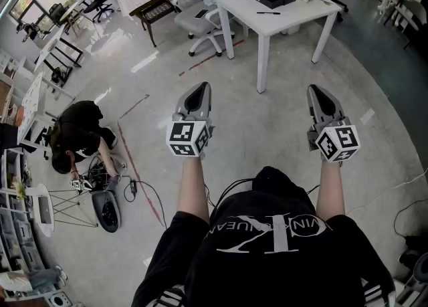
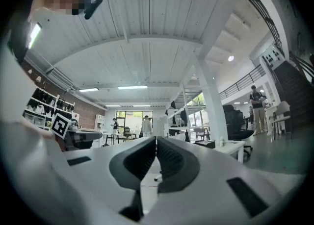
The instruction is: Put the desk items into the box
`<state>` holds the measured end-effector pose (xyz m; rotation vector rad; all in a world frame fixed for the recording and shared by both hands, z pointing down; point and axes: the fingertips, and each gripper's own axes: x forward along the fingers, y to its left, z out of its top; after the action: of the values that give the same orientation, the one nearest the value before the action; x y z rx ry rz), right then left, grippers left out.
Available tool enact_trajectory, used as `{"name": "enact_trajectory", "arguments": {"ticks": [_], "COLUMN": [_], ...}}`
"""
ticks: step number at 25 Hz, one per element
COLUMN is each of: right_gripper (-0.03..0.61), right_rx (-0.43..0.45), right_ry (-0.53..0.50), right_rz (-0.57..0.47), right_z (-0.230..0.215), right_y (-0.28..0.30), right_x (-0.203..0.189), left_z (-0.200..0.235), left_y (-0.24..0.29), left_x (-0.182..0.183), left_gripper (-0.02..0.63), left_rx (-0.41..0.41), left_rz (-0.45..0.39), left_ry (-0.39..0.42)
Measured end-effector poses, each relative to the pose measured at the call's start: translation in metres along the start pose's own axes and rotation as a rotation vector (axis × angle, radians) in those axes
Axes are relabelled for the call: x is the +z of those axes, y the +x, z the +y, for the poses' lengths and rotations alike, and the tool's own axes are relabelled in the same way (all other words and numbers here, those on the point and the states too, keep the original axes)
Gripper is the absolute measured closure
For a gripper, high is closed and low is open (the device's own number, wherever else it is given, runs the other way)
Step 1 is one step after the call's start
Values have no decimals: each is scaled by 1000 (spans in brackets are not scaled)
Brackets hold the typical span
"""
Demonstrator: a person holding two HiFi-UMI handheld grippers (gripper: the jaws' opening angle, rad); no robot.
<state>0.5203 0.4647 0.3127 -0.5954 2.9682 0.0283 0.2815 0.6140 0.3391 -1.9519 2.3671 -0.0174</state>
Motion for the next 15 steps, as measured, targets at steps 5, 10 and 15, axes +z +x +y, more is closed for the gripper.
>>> {"name": "enact_trajectory", "arguments": {"ticks": [5,10,15], "right_gripper": [560,560,560], "right_rx": [-3,-1,-10], "right_ry": [-1,10,7], "right_rz": [4,9,30], "right_z": [-9,-26,-60], "right_y": [22,60,99], "right_x": [-5,-24,-32], "left_z": [10,34,50], "left_y": [21,56,106], "left_x": [-8,-25,-33], "left_gripper": [609,609,609], "left_rx": [-7,6,12], "left_rz": [-5,6,23], "left_ry": [-28,-50,-72]}}
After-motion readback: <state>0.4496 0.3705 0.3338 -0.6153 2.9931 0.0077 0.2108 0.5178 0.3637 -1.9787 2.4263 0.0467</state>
